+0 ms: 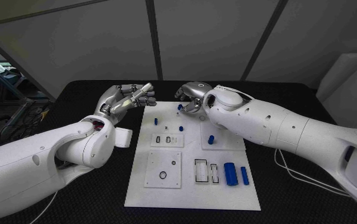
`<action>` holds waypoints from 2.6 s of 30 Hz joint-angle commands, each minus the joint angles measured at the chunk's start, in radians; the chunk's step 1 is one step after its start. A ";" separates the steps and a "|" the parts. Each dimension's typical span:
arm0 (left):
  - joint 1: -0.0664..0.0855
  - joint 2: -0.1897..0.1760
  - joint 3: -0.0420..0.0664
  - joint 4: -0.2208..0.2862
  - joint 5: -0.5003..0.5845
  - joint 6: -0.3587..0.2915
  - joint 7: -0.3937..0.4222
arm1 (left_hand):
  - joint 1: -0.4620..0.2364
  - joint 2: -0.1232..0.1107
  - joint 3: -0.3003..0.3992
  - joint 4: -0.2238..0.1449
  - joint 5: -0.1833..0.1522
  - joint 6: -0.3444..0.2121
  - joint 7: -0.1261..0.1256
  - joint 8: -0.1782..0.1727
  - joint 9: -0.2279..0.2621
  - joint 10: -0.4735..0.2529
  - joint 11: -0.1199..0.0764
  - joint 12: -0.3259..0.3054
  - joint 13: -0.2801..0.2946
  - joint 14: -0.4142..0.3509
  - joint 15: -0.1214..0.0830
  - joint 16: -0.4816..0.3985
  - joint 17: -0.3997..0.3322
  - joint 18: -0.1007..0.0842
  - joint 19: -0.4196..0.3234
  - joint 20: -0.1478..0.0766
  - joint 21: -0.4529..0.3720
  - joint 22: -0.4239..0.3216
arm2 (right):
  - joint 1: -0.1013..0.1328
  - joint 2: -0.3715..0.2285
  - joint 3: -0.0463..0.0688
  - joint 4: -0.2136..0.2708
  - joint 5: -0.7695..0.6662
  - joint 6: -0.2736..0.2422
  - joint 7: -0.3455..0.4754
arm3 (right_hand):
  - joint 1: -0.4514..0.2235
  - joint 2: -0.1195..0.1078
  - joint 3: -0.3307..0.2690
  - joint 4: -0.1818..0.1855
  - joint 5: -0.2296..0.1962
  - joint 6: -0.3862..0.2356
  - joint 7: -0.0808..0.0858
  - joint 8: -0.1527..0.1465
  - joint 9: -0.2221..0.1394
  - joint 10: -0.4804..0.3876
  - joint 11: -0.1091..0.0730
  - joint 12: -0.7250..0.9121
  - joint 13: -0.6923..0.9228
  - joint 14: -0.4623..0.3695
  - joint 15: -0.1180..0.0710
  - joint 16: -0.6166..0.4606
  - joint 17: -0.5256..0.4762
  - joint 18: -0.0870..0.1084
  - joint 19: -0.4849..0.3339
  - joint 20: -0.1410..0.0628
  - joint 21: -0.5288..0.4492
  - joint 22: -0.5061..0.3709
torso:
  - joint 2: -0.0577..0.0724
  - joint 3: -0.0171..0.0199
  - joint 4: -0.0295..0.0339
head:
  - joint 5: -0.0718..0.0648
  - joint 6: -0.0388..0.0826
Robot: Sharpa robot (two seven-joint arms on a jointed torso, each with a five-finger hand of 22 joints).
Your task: Assemble the parts on the task board
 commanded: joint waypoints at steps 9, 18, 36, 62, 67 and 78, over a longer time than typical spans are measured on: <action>0.001 -0.010 0.001 -0.003 -0.007 0.017 0.002 | 0.004 0.007 -0.005 -0.001 -0.002 0.000 0.007 -0.007 -0.001 -0.001 0.008 -0.005 -0.002 -0.002 0.008 -0.003 0.002 -0.020 0.001 0.002 0.006 0.001 | 0.001 -0.191 0.002 0.201 0.142 -0.117 0.004 | 0.019 0.026 -0.026 0.023 0.075 0.170 0.047 0.044 0.021 0.161 -0.022 0.109 0.021 0.033 -0.011 0.059 0.115 -0.006 0.084 -0.013 0.075 0.133 | -0.003 0.0024 -0.0093 | -0.003 0.009; 0.001 -0.011 0.000 -0.012 -0.007 0.020 0.001 | 0.004 0.007 -0.004 -0.002 -0.002 0.000 0.006 -0.007 -0.001 -0.001 0.008 -0.005 -0.002 -0.002 0.008 -0.004 0.002 -0.020 0.001 0.002 0.006 0.001 | 0.001 -0.416 0.004 0.378 0.343 -0.059 -0.083 | -0.020 -0.038 -0.129 0.074 0.118 0.178 -0.002 0.055 0.014 0.430 -0.085 0.527 0.393 0.066 -0.064 0.164 0.315 -0.036 0.176 -0.063 0.176 0.303 | -0.007 0.0113 -0.0297 | -0.006 0.015; -0.001 0.000 0.000 -0.029 -0.007 0.025 -0.001 | 0.004 0.008 -0.004 -0.002 -0.002 0.000 0.006 -0.007 -0.001 -0.001 0.008 -0.005 -0.002 -0.002 0.008 -0.004 0.003 -0.020 0.001 0.002 0.006 0.001 | 0.000 -0.395 0.004 0.327 0.333 0.039 -0.190 | 0.075 -0.012 -0.306 0.236 0.126 0.079 0.036 0.091 0.008 0.474 -0.046 1.288 1.255 0.100 -0.025 0.261 0.550 -0.062 0.243 -0.027 0.265 0.464 | -0.006 0.0094 -0.0255 | -0.012 0.008; -0.001 0.002 0.000 -0.031 -0.007 0.025 -0.001 | 0.004 0.008 -0.004 -0.002 -0.002 0.000 0.006 -0.007 -0.001 -0.001 0.008 -0.005 -0.002 -0.002 0.008 -0.004 0.003 -0.020 0.001 0.002 0.006 0.001 | -0.003 -0.310 0.003 0.237 0.269 0.106 -0.217 | 0.116 0.019 -0.297 0.241 0.134 0.094 0.034 0.122 0.012 0.527 -0.046 1.377 1.366 0.106 -0.022 0.270 0.577 -0.068 0.258 -0.023 0.284 0.500 | -0.006 0.0099 -0.0275 | -0.008 0.000; -0.001 0.002 0.000 -0.031 -0.007 0.025 -0.001 | 0.004 0.008 -0.004 -0.002 -0.002 0.000 0.006 -0.007 -0.001 -0.001 0.008 -0.005 -0.002 -0.002 0.008 -0.004 0.003 -0.020 0.001 0.002 0.006 0.001 | -0.004 -0.301 0.003 0.225 0.260 0.117 -0.220 | 0.128 0.033 -0.288 0.231 0.131 0.101 0.033 0.127 0.012 0.536 -0.047 1.391 1.383 0.107 -0.023 0.271 0.581 -0.070 0.261 -0.024 0.288 0.508 | -0.006 0.0101 -0.0275 | -0.009 -0.001; -0.001 0.003 0.000 -0.032 -0.007 0.027 -0.002 | 0.004 0.008 -0.004 -0.002 -0.002 0.000 0.006 -0.007 -0.001 -0.001 0.008 -0.005 -0.002 -0.002 0.008 -0.004 0.003 -0.020 0.001 0.002 0.006 0.001 | -0.012 -0.282 0.003 0.211 0.237 0.129 -0.228 | 0.136 0.054 -0.274 0.216 0.114 0.120 0.031 0.137 0.011 0.549 -0.048 1.410 1.407 0.108 -0.024 0.273 0.585 -0.072 0.267 -0.024 0.294 0.521 | -0.007 0.0102 -0.0271 | -0.008 -0.004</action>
